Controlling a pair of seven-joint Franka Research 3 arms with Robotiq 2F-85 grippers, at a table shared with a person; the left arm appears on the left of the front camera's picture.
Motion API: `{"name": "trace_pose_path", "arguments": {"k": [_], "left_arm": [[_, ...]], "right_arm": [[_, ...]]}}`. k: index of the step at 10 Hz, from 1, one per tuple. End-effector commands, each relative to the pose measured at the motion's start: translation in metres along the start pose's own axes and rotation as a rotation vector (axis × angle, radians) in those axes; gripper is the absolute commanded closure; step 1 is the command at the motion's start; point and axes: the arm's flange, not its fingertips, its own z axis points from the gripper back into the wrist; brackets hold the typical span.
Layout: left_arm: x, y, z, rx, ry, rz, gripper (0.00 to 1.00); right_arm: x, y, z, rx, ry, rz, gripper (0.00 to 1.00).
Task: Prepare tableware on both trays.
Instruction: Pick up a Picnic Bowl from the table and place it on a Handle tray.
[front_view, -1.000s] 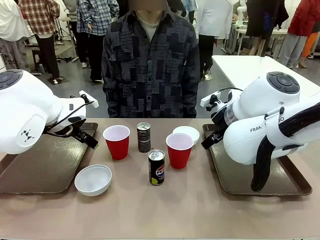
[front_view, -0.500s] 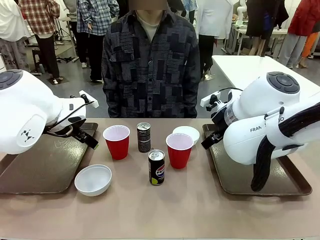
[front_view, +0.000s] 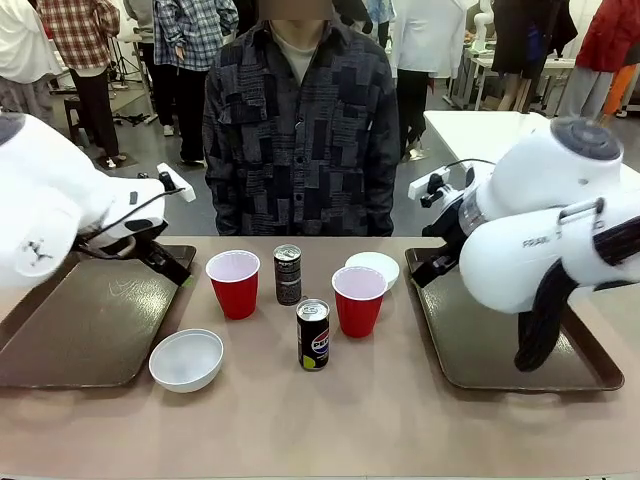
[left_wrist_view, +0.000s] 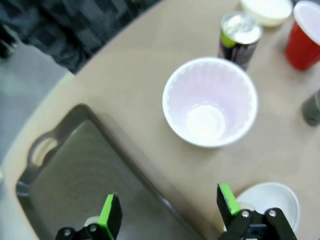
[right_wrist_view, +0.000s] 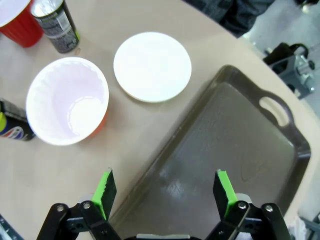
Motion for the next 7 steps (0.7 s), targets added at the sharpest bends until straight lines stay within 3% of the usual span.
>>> {"name": "trace_pose_path", "arguments": {"k": [1, 3, 7], "left_arm": [[-0.133, -0.032, 0.062, -0.026, 0.078, -0.057, 0.00], [-0.171, -0.047, 0.085, -0.112, 0.132, -0.016, 0.00], [-0.224, -0.086, 0.125, -0.088, 0.269, 0.059, 0.00]], "right_arm": [[-0.140, 0.029, 0.061, 0.008, 0.102, -0.049, 0.00], [-0.190, 0.035, 0.064, 0.084, 0.218, -0.164, 0.00], [-0.245, 0.067, 0.065, 0.072, 0.407, -0.222, 0.00]]}}
